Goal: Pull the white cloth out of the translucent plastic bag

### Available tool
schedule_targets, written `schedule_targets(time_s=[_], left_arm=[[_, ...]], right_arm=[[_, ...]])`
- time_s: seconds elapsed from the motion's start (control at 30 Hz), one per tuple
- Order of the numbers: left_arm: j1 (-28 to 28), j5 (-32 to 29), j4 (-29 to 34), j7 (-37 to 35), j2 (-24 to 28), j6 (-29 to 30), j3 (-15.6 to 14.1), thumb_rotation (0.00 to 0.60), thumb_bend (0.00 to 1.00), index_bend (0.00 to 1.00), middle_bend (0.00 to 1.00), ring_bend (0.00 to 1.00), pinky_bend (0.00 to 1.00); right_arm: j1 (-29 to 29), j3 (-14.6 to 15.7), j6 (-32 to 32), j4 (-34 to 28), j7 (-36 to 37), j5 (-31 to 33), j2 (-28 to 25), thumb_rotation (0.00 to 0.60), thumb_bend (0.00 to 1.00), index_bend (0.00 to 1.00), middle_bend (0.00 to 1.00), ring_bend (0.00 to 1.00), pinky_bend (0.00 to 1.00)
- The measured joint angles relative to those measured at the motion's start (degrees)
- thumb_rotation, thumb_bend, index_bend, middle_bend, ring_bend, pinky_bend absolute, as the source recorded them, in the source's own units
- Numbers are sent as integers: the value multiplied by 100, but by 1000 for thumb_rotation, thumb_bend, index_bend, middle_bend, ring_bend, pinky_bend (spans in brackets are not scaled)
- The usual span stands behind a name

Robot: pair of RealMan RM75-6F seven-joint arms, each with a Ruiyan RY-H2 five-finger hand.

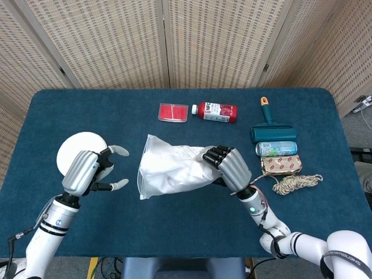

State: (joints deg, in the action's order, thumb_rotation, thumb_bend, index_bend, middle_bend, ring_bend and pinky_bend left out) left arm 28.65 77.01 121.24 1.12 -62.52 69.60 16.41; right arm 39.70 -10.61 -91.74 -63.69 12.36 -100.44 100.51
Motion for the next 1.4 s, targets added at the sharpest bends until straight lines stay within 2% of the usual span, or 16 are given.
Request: schedule_targets(time_s=[0.63,0.87,1.13,1.4], left_arm=[[313,-85,186,-253,226,-486,-72,600,45,370,1000,896,1000],[451,-27,166,-450,235,-637,-76,600,50,402,1000,896,1000],[518,-66,221,-411,175,-582,-70,600,205,491,1000,907,1000],[553,-95,260,-415,124,-534,-88,600,439,534,1000,912,1000]], right_arm=[[189,-35,-37,64,-57,-25,173,600,656,602,687,633,740],[232,-21,-19,61,-71,-27,194,600,656,602,686,633,740],[263,-17,-22,42,-69,-22,198,600,655,602,686,633,740],[278,0,-6,53,-59,-7,202,600,655,602,686,633,740]])
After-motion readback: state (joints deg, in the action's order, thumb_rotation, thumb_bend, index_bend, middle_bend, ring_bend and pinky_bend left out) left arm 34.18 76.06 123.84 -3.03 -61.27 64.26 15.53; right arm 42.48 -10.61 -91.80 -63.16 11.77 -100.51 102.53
